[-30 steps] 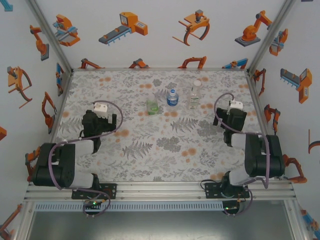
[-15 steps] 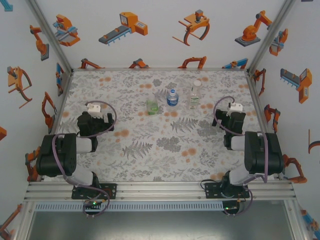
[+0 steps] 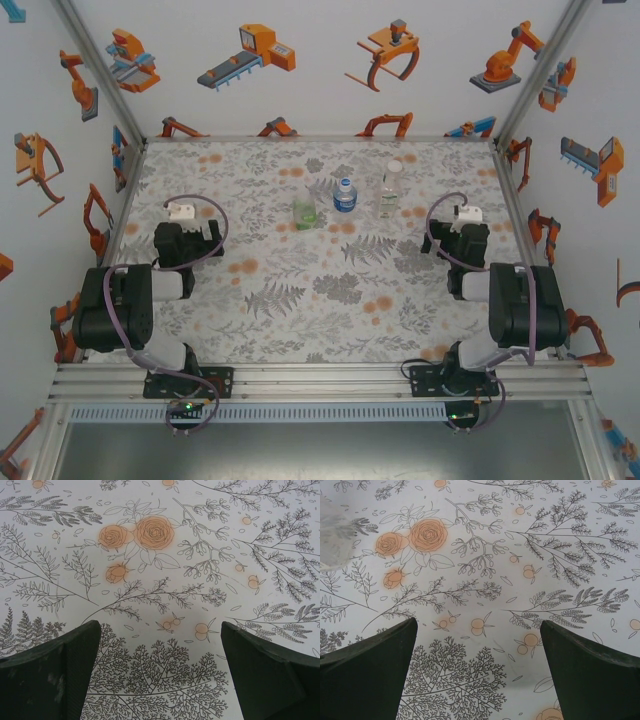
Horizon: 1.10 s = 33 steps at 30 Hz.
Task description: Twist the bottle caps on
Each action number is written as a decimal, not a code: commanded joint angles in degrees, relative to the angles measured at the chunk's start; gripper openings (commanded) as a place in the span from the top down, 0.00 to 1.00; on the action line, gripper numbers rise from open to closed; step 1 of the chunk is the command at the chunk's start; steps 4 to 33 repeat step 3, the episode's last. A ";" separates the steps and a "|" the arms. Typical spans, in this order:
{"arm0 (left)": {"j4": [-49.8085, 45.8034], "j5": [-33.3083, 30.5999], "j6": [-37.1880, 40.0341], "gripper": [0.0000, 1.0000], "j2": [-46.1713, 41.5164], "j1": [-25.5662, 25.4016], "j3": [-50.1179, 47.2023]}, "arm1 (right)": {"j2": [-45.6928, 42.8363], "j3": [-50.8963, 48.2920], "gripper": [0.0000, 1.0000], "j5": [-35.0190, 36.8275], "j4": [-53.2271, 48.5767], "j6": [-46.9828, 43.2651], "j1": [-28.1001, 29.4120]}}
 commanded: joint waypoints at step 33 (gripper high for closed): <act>-0.07 -0.48 -1.19 0.03 -0.31 -0.03 1.12 | 0.03 0.70 0.01 -1.24 1.72 -0.70 -0.18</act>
